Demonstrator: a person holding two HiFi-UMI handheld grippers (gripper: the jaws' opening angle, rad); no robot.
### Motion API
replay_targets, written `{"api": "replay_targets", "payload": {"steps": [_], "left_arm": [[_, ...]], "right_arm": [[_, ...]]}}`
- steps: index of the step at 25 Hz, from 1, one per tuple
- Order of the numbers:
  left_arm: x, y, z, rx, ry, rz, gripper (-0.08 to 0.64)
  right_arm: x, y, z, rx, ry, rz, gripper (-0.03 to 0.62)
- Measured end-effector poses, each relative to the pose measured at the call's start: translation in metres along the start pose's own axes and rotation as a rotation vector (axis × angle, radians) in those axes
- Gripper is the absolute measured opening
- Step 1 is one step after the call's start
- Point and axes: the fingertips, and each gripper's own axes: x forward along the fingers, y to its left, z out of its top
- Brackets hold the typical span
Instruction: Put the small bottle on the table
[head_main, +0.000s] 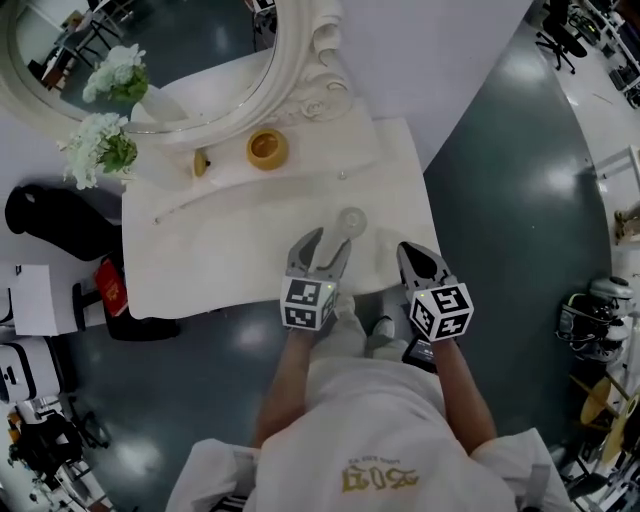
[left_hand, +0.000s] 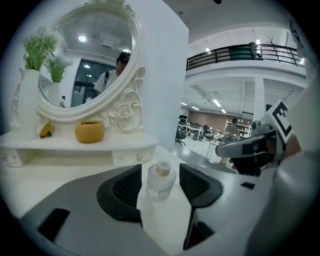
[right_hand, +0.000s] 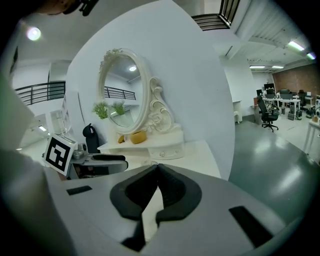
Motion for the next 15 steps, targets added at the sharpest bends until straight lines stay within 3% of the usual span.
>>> {"api": "replay_targets", "payload": {"steps": [2, 4, 9, 15], "left_arm": [[-0.014, -0.004, 0.009, -0.006, -0.045, 0.026, 0.198], [-0.031, -0.007, 0.020, -0.009, -0.102, 0.055, 0.032], [-0.054, -0.013, 0.031, -0.049, -0.131, 0.112, 0.018], [-0.073, -0.029, 0.029, -0.085, -0.160, 0.135, 0.017]], "right_arm": [[-0.007, 0.004, 0.002, -0.001, -0.012, 0.015, 0.012], [-0.016, 0.007, 0.006, -0.001, -0.039, 0.026, 0.012], [-0.039, 0.014, 0.032, -0.022, -0.165, 0.078, 0.012], [-0.054, 0.016, 0.027, -0.048, -0.160, 0.114, 0.011]]}}
